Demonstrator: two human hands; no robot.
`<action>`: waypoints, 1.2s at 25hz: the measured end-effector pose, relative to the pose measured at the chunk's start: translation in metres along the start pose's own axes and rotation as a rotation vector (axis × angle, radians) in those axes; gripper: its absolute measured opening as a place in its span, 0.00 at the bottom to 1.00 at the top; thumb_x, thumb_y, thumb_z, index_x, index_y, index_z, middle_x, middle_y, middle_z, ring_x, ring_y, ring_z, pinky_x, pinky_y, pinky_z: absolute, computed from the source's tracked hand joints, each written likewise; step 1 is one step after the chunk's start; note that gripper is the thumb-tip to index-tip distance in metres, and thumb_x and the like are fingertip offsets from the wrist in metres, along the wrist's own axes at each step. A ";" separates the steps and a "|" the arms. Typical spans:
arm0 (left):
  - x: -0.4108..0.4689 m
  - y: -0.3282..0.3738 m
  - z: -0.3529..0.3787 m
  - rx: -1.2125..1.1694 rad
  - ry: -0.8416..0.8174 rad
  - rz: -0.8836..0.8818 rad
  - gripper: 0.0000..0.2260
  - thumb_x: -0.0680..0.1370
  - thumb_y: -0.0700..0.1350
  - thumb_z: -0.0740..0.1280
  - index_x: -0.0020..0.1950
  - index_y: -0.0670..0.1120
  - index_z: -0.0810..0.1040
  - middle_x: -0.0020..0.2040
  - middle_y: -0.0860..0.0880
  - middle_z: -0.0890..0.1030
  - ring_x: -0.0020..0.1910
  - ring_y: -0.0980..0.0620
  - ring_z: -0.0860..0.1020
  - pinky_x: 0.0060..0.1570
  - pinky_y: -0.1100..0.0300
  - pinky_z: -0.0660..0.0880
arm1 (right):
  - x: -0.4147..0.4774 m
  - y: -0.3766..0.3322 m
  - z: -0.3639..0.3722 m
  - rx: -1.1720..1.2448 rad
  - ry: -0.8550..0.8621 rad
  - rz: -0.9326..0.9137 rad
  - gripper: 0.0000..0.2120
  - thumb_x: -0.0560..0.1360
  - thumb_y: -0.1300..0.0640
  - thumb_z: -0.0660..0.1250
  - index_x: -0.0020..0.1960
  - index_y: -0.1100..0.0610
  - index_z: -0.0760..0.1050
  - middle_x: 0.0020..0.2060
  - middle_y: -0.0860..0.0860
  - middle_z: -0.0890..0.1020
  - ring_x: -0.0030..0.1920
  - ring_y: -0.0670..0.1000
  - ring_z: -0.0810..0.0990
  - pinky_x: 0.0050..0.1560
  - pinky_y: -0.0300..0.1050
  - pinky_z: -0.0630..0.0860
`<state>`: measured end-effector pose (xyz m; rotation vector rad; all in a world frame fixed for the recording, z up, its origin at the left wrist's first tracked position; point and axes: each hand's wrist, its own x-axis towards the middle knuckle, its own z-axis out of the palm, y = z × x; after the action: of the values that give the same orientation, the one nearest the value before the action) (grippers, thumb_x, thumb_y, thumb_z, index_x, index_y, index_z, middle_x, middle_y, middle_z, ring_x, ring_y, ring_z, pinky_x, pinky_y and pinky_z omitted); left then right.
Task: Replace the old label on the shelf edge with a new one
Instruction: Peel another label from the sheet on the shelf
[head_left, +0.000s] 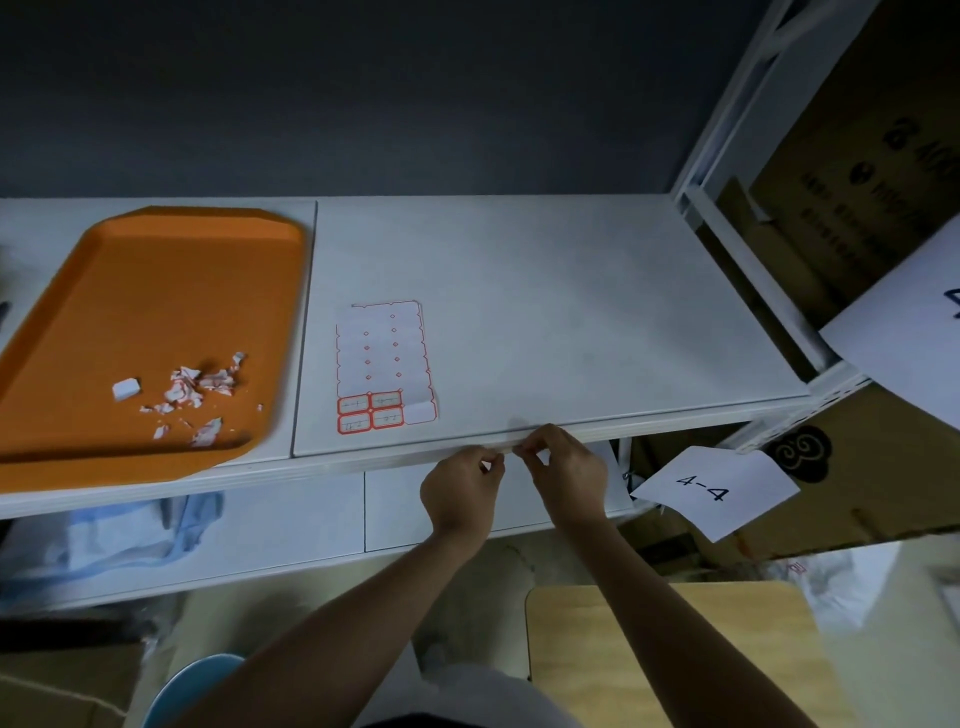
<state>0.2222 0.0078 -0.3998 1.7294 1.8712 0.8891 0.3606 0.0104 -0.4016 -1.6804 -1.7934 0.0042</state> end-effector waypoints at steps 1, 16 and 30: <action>0.001 0.001 0.000 0.011 -0.004 -0.008 0.08 0.75 0.51 0.72 0.47 0.48 0.86 0.42 0.51 0.87 0.40 0.51 0.84 0.40 0.68 0.70 | 0.001 0.000 0.000 -0.013 0.009 -0.007 0.07 0.70 0.57 0.76 0.41 0.55 0.78 0.36 0.46 0.83 0.33 0.44 0.80 0.26 0.38 0.74; 0.005 -0.014 -0.013 0.222 0.006 0.143 0.10 0.75 0.53 0.72 0.40 0.48 0.86 0.31 0.53 0.84 0.30 0.54 0.82 0.32 0.70 0.62 | 0.009 0.025 -0.014 -0.115 -0.030 -0.113 0.12 0.72 0.52 0.74 0.42 0.58 0.74 0.29 0.48 0.78 0.25 0.47 0.75 0.22 0.43 0.74; 0.027 0.001 -0.027 0.553 -0.098 0.435 0.18 0.68 0.54 0.78 0.25 0.49 0.76 0.20 0.56 0.61 0.19 0.59 0.57 0.30 0.72 0.44 | 0.013 0.006 -0.021 -0.163 -0.058 -0.147 0.07 0.72 0.57 0.73 0.40 0.59 0.76 0.25 0.48 0.77 0.21 0.49 0.73 0.19 0.43 0.71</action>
<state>0.2005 0.0304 -0.3777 2.5278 1.8137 0.4238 0.3764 0.0137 -0.3826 -1.6697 -2.0037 -0.1627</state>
